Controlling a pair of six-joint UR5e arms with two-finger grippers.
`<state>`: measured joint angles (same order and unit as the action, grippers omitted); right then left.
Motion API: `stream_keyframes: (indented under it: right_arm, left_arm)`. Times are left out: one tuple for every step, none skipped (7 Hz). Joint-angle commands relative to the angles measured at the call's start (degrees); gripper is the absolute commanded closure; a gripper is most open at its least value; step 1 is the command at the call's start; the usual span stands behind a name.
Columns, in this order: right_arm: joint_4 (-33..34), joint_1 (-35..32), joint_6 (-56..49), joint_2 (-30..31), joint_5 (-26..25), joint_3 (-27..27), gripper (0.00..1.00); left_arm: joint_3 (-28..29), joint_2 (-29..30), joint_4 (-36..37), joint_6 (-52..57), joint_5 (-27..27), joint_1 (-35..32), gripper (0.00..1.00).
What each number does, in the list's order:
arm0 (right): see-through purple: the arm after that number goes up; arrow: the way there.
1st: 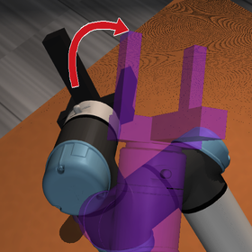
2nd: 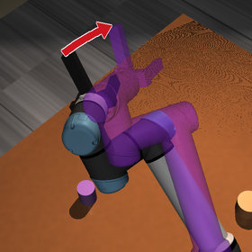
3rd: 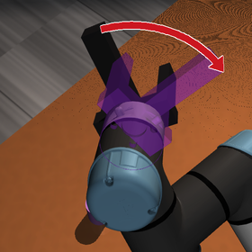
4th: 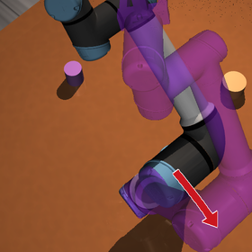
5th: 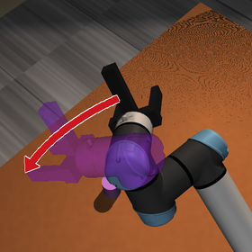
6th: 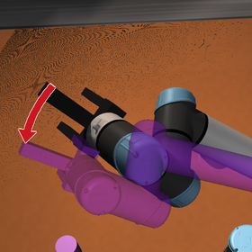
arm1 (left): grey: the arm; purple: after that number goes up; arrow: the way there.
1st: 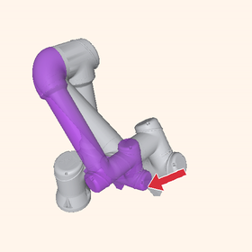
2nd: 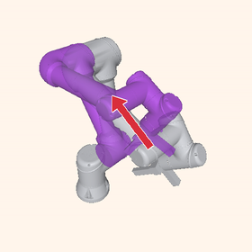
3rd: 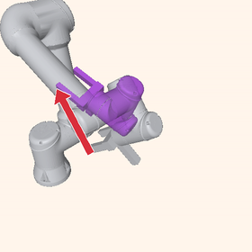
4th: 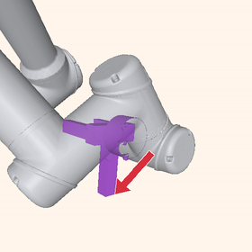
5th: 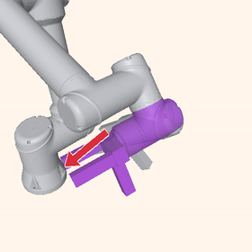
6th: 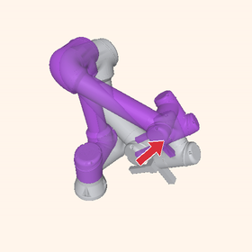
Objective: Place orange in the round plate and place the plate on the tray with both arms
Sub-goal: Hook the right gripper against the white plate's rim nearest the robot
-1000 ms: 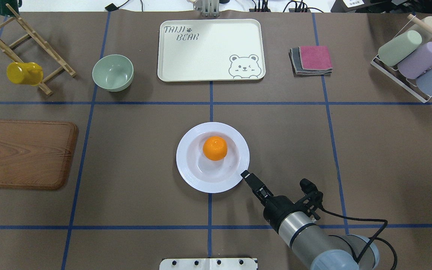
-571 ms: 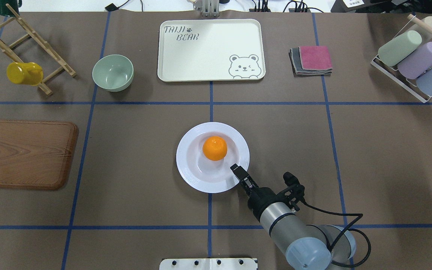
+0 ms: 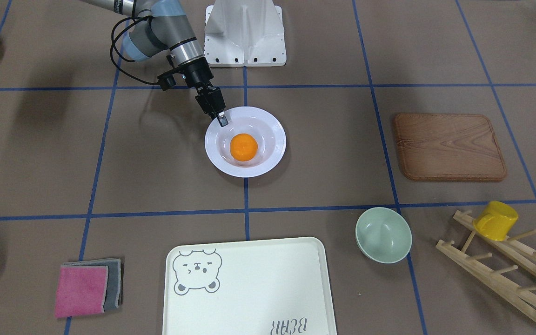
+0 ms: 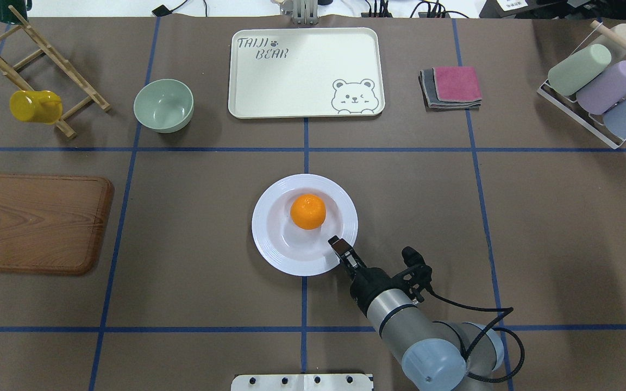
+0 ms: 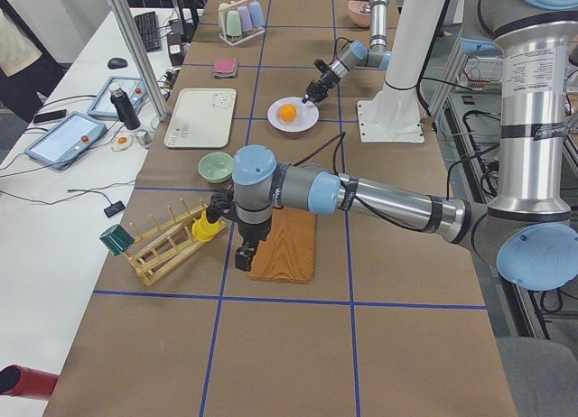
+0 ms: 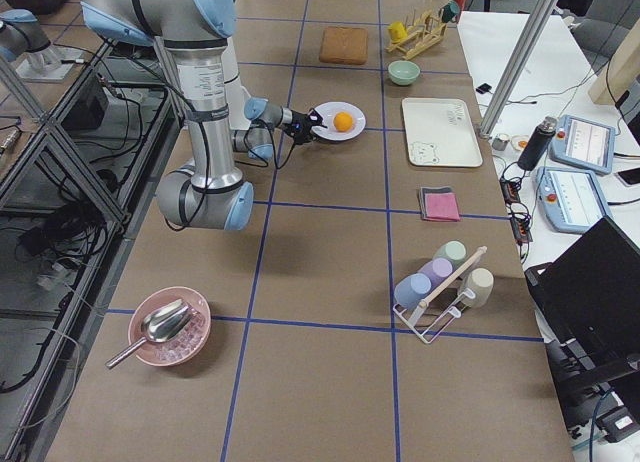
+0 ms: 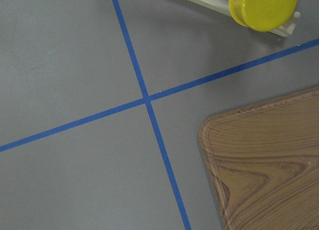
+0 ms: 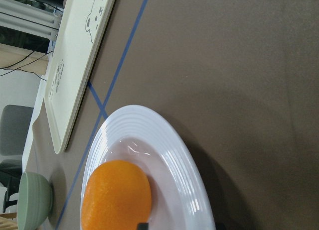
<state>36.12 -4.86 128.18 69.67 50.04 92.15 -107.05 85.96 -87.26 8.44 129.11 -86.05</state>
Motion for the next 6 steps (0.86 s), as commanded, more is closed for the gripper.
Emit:
stream_keyframes:
  right_arm:
    - [0.00,-0.06,0.05,-0.15,-0.03,-0.74,0.50]
    - [0.00,-0.41,0.14,-1.54,0.06,-0.74,0.67]
    - [-0.09,-0.32,0.14,-1.90,-0.03,-1.70,1.00]
    - [-0.18,-0.50,0.14,-2.17,-0.03,-1.80,1.00]
    - [-0.44,-1.11,0.14,-2.17,-0.12,-1.63,1.00]
    - [-3.22,-1.46,0.92,-2.17,-0.55,-1.45,1.00]
  left_arm:
    - [0.00,0.00,0.08,0.00,0.00,0.00,0.01]
    - [0.00,0.00,-0.01,0.00,0.00,0.00,0.01]
    - [0.00,0.00,-0.01,0.00,0.00,0.00,0.01]
    - [0.00,-0.09,-0.01,0.00,0.00,0.00,0.01]
    - [0.00,-0.09,-0.01,0.00,0.00,0.00,0.01]
    - [0.00,-0.09,0.08,-0.09,0.00,-0.08,0.01]
